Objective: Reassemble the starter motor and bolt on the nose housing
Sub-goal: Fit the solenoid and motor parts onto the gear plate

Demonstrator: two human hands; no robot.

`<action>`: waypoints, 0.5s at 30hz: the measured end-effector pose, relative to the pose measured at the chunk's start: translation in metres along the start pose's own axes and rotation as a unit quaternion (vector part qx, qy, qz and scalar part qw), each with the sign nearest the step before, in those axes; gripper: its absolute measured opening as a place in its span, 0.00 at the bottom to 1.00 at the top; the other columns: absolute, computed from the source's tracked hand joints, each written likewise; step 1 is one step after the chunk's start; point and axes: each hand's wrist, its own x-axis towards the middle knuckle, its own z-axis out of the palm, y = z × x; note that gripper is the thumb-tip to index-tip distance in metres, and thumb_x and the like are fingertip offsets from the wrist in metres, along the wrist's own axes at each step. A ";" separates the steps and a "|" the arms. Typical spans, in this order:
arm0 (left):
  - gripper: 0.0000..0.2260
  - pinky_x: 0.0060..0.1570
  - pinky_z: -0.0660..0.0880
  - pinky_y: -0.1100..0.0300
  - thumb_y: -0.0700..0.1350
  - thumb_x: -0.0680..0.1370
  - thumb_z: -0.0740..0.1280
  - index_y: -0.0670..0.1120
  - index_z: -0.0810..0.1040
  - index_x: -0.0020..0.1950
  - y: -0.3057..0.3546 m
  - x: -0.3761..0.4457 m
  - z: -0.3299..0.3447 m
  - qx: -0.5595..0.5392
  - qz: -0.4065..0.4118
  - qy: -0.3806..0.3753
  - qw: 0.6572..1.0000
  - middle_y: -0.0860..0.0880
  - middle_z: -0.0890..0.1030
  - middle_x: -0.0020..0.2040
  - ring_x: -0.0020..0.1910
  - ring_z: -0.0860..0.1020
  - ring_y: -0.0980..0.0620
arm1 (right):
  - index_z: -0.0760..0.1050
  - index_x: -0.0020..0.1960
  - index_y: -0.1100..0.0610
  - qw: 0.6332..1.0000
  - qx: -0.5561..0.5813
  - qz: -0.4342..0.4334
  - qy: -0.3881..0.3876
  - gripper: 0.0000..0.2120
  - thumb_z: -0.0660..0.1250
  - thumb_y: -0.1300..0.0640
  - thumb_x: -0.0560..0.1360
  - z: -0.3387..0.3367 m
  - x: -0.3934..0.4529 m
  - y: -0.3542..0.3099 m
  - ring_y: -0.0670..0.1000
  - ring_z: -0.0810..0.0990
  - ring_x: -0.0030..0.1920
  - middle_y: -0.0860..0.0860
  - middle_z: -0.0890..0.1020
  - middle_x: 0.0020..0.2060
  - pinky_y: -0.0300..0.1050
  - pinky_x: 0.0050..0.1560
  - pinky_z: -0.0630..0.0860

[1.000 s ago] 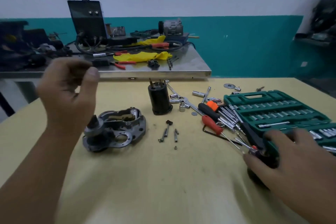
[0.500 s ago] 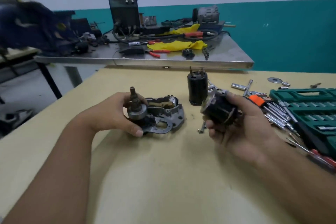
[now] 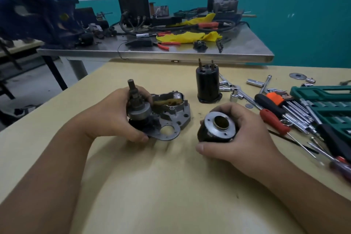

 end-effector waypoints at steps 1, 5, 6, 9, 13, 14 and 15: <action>0.31 0.59 0.81 0.48 0.47 0.55 0.83 0.52 0.80 0.56 0.005 0.000 0.001 -0.018 0.015 0.004 1.000 0.51 0.83 0.55 0.57 0.83 0.48 | 0.79 0.49 0.47 1.000 -0.018 -0.004 0.004 0.26 0.88 0.58 0.56 0.002 0.000 0.002 0.44 0.84 0.43 0.43 0.85 0.44 0.34 0.41 0.79; 0.32 0.59 0.81 0.44 0.41 0.58 0.82 0.41 0.77 0.59 0.021 0.003 0.018 -0.143 0.079 0.029 0.986 0.40 0.82 0.56 0.59 0.82 0.41 | 0.80 0.48 0.46 0.999 -0.043 -0.007 -0.001 0.26 0.87 0.57 0.55 0.001 0.002 0.007 0.41 0.83 0.42 0.40 0.85 0.43 0.31 0.40 0.76; 0.32 0.59 0.81 0.46 0.39 0.58 0.81 0.39 0.75 0.60 0.023 0.005 0.026 -0.171 0.088 0.032 0.981 0.39 0.81 0.56 0.59 0.82 0.40 | 0.80 0.48 0.46 0.999 -0.039 -0.009 -0.002 0.26 0.87 0.57 0.55 0.001 0.002 0.007 0.42 0.84 0.42 0.40 0.85 0.43 0.31 0.39 0.76; 0.31 0.60 0.80 0.48 0.37 0.60 0.81 0.41 0.73 0.60 0.031 0.011 0.047 -0.204 0.103 0.027 0.973 0.38 0.82 0.57 0.61 0.82 0.39 | 0.82 0.49 0.46 0.998 -0.045 -0.036 -0.008 0.26 0.87 0.58 0.55 0.001 0.001 0.007 0.42 0.84 0.42 0.40 0.85 0.43 0.31 0.40 0.76; 0.31 0.61 0.80 0.43 0.38 0.60 0.81 0.47 0.74 0.59 0.036 0.014 0.060 -0.190 0.114 0.041 0.974 0.41 0.81 0.59 0.63 0.81 0.39 | 0.81 0.51 0.45 0.997 -0.062 -0.049 0.000 0.29 0.88 0.55 0.54 0.003 0.001 0.007 0.39 0.84 0.44 0.37 0.85 0.45 0.28 0.40 0.75; 0.31 0.61 0.80 0.42 0.39 0.60 0.81 0.47 0.73 0.60 0.037 0.015 0.061 -0.183 0.114 0.049 0.975 0.42 0.82 0.59 0.63 0.81 0.39 | 0.79 0.54 0.44 0.996 -0.069 -0.051 -0.001 0.32 0.88 0.54 0.53 0.003 0.001 0.006 0.37 0.84 0.45 0.35 0.84 0.46 0.27 0.41 0.75; 0.32 0.61 0.80 0.41 0.39 0.60 0.81 0.46 0.72 0.60 0.037 0.015 0.062 -0.176 0.112 0.058 0.976 0.42 0.82 0.58 0.62 0.81 0.40 | 0.77 0.57 0.43 0.996 -0.075 -0.054 -0.003 0.36 0.88 0.53 0.53 0.004 0.001 0.005 0.36 0.83 0.46 0.33 0.83 0.47 0.27 0.42 0.75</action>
